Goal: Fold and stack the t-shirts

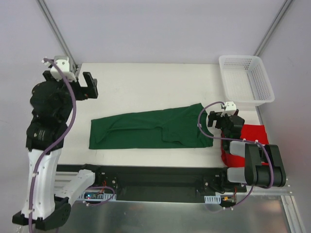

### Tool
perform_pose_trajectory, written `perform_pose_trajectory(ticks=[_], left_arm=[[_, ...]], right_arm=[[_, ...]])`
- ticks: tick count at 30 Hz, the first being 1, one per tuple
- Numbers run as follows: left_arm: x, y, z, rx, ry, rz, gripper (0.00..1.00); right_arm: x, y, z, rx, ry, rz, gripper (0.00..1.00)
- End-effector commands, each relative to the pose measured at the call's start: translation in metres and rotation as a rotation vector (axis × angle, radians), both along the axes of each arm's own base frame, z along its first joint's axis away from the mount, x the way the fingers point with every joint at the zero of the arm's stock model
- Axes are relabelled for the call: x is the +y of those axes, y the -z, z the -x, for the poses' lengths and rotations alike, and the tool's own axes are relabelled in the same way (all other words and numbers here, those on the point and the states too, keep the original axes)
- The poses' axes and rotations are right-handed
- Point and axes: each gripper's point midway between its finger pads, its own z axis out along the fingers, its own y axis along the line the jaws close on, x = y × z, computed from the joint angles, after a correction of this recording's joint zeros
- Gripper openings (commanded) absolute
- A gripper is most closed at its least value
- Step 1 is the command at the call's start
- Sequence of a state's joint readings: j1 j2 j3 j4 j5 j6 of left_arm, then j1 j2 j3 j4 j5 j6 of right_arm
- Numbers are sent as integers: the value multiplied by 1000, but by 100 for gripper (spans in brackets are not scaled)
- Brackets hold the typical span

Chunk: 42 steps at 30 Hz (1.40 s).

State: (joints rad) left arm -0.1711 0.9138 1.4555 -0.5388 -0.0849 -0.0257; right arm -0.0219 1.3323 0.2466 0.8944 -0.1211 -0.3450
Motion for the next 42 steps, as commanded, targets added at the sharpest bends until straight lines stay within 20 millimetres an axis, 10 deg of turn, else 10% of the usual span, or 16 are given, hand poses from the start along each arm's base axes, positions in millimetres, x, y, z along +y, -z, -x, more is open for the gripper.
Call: perform_pose_trajectory(ticks=[1, 7, 11, 16, 17, 20, 27, 30, 37, 42], left_arm=[[15, -19, 32, -102, -2, -143, 99], [-11, -2, 4, -92, 129, -172, 99], [48, 4, -25, -65, -240, -192, 99], [50, 92, -41, 287, -16, -645, 99], [50, 131, -32, 395, 59, -686, 99], [41, 170, 0, 480, 297, -776, 100], [57, 169, 59, 924, 610, -904, 99], [38, 176, 77, 836, 780, -861, 99], [59, 275, 142, 970, 1195, -1105, 93], [43, 293, 130, 799, 1280, -1156, 91]], right_arm=[[4, -16, -7, -68, -24, -2, 96], [4, -16, -6, -66, -24, -2, 96], [4, -16, -6, -66, -24, -2, 96], [4, -16, -7, -68, -24, -2, 96], [4, -15, -7, -66, -24, -2, 96], [4, -16, -7, -68, -24, 0, 96], [4, -16, -7, -68, -22, -1, 96], [4, -16, -7, -68, -22, -1, 96], [4, -16, -6, -66, -22, -1, 96], [4, -16, -7, -68, -22, -1, 96]])
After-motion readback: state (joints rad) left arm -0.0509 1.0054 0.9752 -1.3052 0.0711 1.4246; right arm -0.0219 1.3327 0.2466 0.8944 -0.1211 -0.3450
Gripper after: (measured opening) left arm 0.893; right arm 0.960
